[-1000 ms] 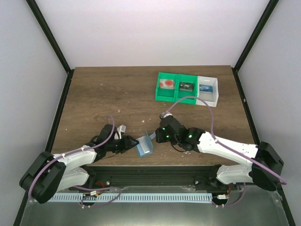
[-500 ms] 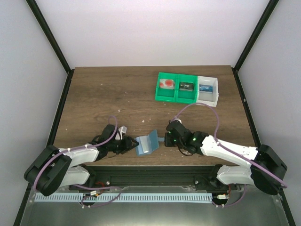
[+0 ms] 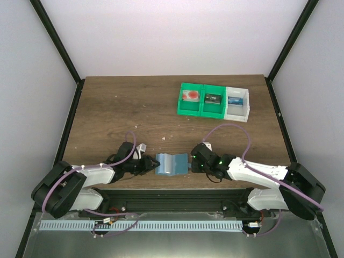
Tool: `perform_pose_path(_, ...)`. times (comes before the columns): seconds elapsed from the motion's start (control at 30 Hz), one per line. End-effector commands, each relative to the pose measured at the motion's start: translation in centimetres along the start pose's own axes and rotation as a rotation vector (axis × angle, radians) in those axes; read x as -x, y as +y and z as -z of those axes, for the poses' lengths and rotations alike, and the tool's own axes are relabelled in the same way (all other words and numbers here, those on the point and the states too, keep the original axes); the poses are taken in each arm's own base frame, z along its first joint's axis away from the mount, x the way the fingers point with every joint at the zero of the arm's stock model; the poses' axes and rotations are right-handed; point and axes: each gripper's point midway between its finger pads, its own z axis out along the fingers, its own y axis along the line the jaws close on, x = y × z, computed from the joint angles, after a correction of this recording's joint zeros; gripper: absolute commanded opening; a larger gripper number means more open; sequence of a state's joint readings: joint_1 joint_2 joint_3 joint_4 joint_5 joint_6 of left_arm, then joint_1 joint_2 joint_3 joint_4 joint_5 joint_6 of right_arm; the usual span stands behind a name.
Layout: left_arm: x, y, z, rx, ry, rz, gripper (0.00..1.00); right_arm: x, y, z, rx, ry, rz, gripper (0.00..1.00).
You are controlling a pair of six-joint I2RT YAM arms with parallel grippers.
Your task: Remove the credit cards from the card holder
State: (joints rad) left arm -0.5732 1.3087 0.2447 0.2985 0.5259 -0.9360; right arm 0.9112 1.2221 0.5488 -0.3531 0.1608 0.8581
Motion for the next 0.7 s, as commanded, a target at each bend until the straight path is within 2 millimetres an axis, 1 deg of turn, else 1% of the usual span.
perform_pose_path(0.0,-0.4,-0.1,-0.2,-0.02,0.018,0.007,0.43,0.0,-0.6,-0.3,-0.013,-0.016,-0.032,0.0)
perform_pose_path(0.17,-0.5,-0.9,-0.4,-0.073,0.031,0.019,0.43,0.2,-0.2,0.0,0.017,-0.026,-0.029,0.01)
perform_pose_path(0.27,-0.6,-1.6,-0.5,-0.107,0.04,0.019,0.4,0.4,0.1,0.3,0.033,-0.036,-0.02,0.01)
perform_pose_path(0.37,-0.5,-1.9,-0.5,-0.13,0.043,0.024,0.28,0.6,0.4,0.4,0.044,-0.041,-0.014,0.0)
perform_pose_path(0.47,-0.6,-2.5,-0.4,-0.159,0.051,0.045,0.17,0.7,1.2,0.5,0.083,-0.04,0.006,0.01)
perform_pose_path(0.53,-0.7,-3.0,-0.3,-0.183,0.06,0.056,0.13,0.7,1.7,0.6,0.105,-0.032,0.018,0.03)
perform_pose_path(0.67,-0.6,-4.0,0.1,-0.212,0.062,0.055,0.02,1.0,2.5,1.0,0.119,-0.019,0.027,0.13)
